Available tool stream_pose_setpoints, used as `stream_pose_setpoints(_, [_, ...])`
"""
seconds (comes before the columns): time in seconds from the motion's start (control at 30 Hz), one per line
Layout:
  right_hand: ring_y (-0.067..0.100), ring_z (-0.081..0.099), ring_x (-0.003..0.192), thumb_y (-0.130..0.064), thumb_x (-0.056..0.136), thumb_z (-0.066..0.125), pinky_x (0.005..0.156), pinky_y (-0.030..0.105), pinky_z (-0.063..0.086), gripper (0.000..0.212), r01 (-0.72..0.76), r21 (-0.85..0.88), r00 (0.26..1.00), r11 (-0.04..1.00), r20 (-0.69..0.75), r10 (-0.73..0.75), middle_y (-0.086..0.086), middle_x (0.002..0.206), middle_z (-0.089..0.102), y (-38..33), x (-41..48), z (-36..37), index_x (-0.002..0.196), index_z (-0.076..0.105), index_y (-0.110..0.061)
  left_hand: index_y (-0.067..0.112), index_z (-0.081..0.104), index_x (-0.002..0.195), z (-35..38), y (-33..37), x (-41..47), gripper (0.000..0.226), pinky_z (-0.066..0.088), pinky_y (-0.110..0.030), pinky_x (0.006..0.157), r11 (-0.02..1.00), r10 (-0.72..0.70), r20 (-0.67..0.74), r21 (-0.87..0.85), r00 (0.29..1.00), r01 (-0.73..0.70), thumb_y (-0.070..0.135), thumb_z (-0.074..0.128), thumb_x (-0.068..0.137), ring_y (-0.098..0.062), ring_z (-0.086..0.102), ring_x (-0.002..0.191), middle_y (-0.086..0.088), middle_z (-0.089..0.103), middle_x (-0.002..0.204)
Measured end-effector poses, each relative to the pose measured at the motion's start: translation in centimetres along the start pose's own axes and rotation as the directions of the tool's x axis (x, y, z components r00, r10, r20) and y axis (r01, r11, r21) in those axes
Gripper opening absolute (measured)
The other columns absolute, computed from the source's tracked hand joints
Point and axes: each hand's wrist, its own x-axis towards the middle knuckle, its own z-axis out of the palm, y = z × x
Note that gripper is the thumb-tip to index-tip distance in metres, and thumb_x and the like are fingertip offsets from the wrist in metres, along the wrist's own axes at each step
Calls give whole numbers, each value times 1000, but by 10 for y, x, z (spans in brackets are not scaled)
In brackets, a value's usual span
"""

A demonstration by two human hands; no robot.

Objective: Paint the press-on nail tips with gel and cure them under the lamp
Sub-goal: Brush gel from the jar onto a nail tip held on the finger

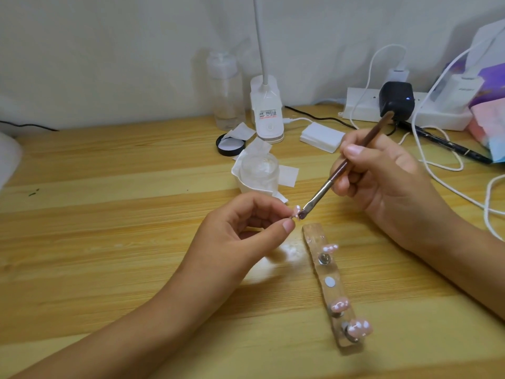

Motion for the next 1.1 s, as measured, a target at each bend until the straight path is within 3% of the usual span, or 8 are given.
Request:
stream_pose_setpoints(0.33, [7,59,59,-15,98,52,61,18,50,6,35,-59,995,998,-95,-40,-5,63,61,3,1,-3,95,55,-17,29,72,78,0,1,0,7,49,-16,66,1000,7,17,11,1000,-7,22,72,76,-4,60,73,8,68,80])
stream_pose_setpoints(0.53, [8,58,57,-18,91,54,58,18,48,3,35,-31,999,999,8,-35,-1,62,59,2,-1,0,91,55,-15,29,72,75,0,2,-1,11,49,-16,62,1000,-2,5,28,1000,2,19,70,76,-3,59,71,3,68,78])
stream_pose_setpoints(0.77, [7,57,58,-19,93,57,61,17,49,3,44,-23,997,999,-65,-45,-4,61,60,2,0,-1,92,55,-17,29,72,76,0,2,-1,10,49,-16,62,999,-3,2,45,1000,3,20,70,76,-4,61,73,-11,69,87])
stream_pose_setpoints(0.87, [8,58,57,-19,92,55,59,17,49,3,24,-18,1000,1000,-13,-24,-4,61,59,2,-1,0,92,54,-16,29,72,76,0,1,-1,9,49,-16,62,999,-2,2,39,1000,2,21,71,76,-4,61,73,-8,69,85])
stream_pose_setpoints(1.0, [8,57,58,-22,87,59,61,17,49,11,15,-31,998,999,-66,-17,-3,60,60,1,0,3,93,52,-15,29,73,78,0,1,0,10,47,-14,63,1000,-15,18,-15,1000,15,19,71,77,-3,60,69,10,70,76])
stream_pose_setpoints(1.1, [8,59,59,-20,91,58,62,18,50,7,23,14,999,1000,-45,-22,-3,62,62,0,-1,2,93,53,-15,28,73,76,0,3,0,11,47,-15,62,999,-27,16,-42,1000,27,17,71,76,-4,59,64,9,68,71])
